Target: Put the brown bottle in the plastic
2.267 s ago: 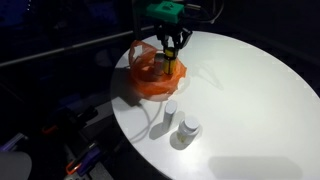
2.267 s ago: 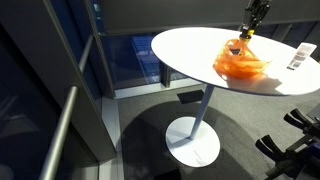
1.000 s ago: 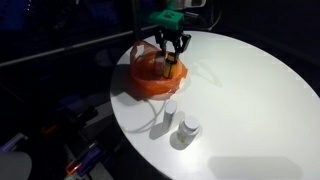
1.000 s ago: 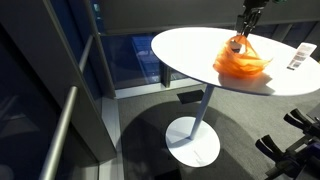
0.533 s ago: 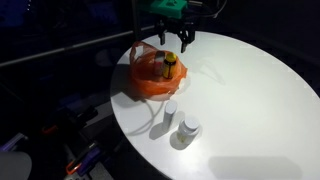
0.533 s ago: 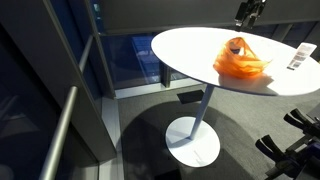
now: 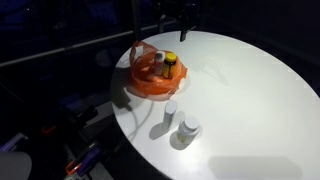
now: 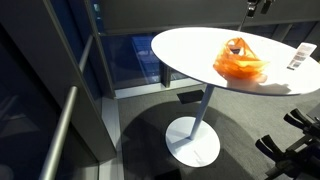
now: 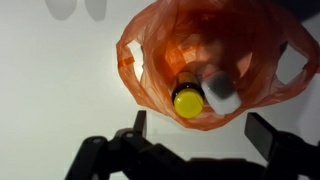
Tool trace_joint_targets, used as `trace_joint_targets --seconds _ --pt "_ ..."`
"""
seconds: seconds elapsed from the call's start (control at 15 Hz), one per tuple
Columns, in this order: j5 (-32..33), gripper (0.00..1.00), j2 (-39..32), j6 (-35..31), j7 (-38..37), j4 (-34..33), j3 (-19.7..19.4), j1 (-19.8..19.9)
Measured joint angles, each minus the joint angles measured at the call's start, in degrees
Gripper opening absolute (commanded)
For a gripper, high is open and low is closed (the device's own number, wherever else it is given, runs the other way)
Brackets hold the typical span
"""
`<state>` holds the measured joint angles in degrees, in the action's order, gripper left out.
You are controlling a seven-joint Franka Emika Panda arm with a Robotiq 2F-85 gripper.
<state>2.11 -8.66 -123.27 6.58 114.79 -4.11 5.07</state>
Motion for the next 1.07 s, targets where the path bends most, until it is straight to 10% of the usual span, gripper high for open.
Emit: trace_joint_targets --seconds 1.07 --pt "-2.92 1.0 17.99 11.25 -2.5 6.82 -2.0 0.92"
